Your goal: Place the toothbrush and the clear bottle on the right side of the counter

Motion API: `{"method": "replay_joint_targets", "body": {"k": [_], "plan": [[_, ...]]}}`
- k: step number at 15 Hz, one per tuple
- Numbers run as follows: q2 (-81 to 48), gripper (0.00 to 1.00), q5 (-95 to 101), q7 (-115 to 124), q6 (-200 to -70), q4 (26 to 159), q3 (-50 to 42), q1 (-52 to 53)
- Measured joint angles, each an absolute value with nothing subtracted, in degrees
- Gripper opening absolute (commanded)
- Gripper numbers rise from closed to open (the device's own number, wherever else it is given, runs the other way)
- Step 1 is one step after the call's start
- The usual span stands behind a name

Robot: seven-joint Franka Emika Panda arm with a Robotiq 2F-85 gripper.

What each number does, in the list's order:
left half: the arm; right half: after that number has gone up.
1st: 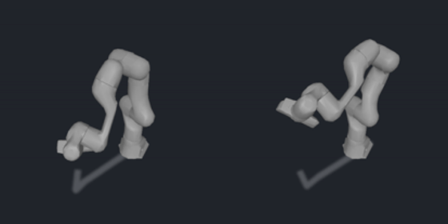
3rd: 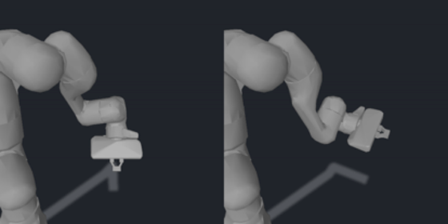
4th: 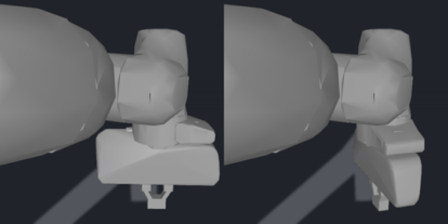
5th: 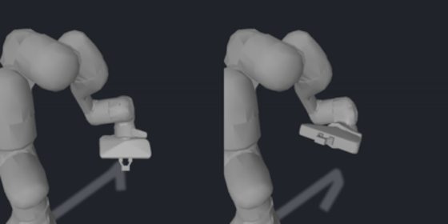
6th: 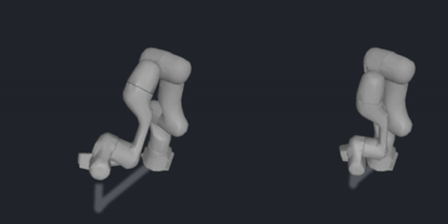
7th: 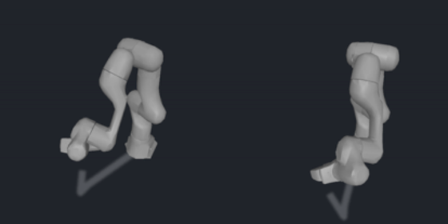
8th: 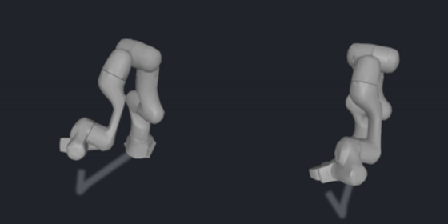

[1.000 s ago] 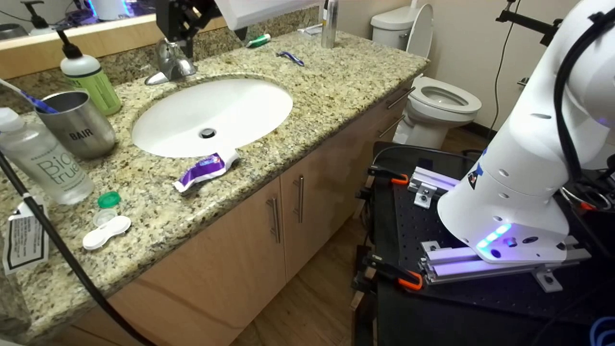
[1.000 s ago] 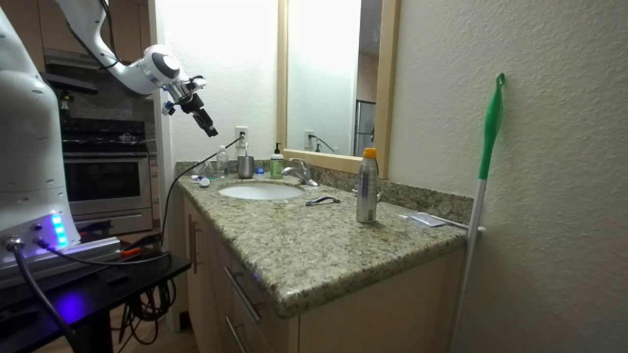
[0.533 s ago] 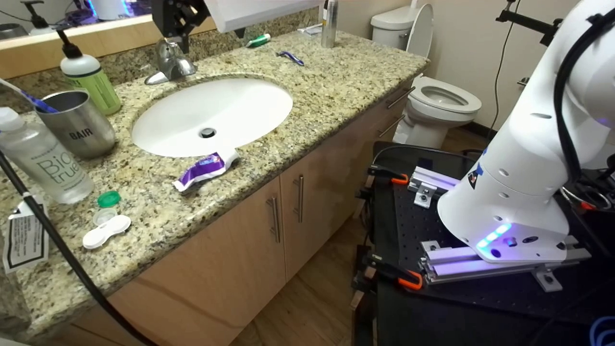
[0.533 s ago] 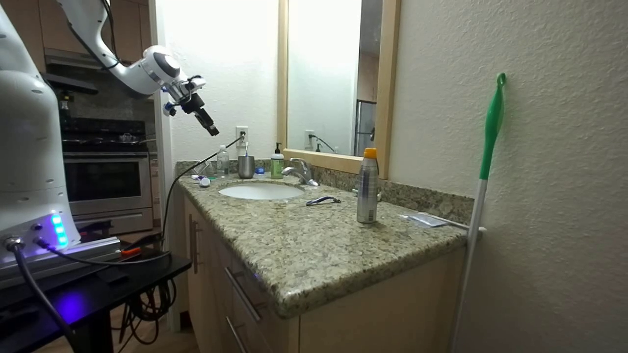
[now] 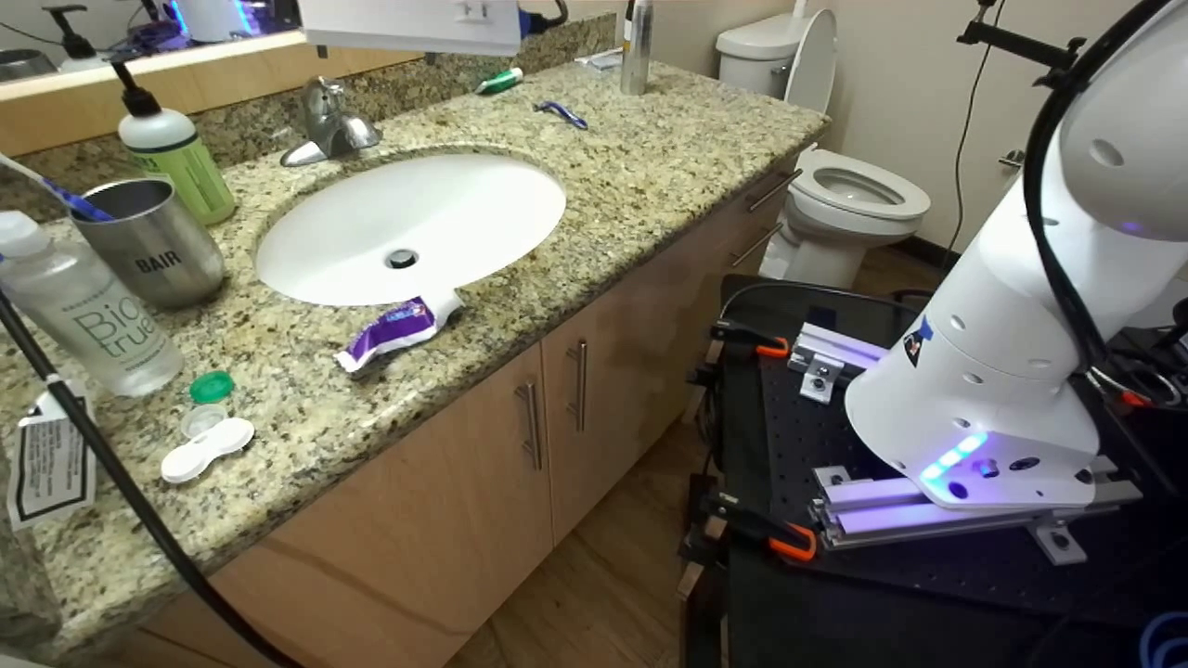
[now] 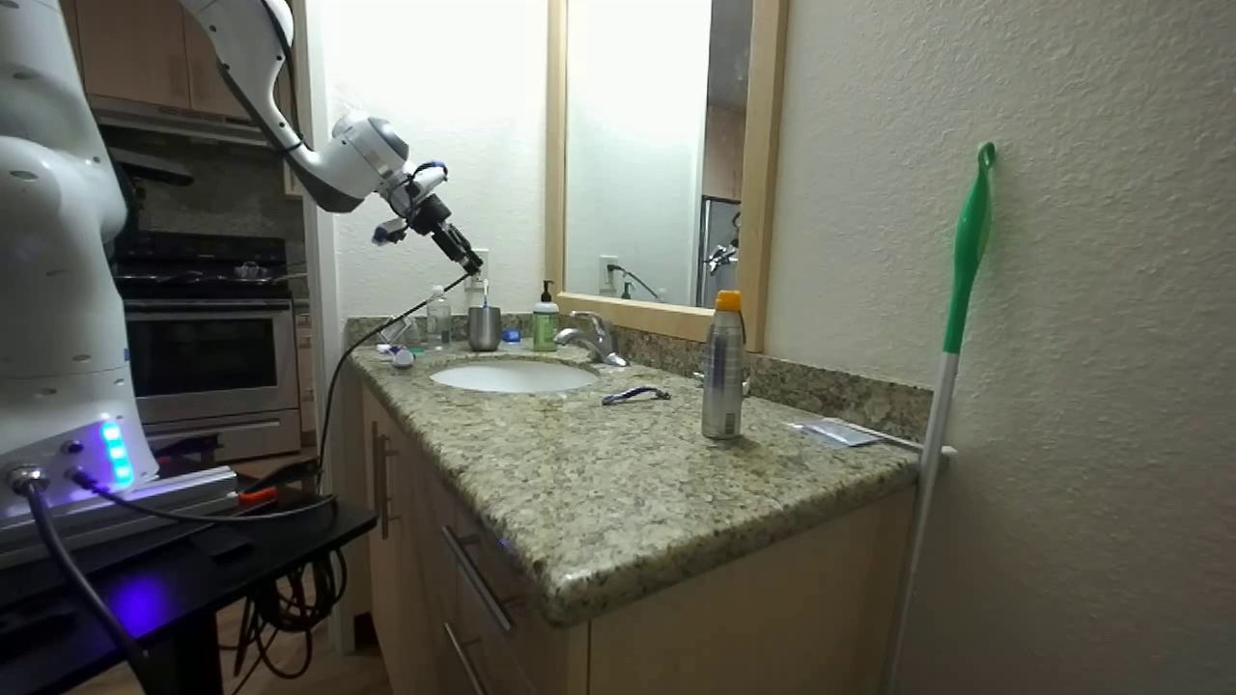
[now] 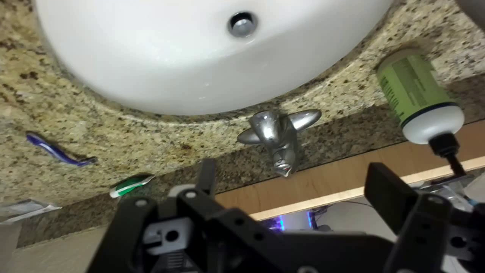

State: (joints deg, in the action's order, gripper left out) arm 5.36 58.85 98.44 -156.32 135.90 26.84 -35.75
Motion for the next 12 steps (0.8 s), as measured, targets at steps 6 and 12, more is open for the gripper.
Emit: {"method": "replay_joint_targets", "body": {"k": [6,12], "plan": [[-0.9,1.00,54.6,95.6,-159.9,131.9,28.4,-33.4],[-1.0,1.00,54.7,95.6,-160.0,131.8,28.4,-33.4]]}}
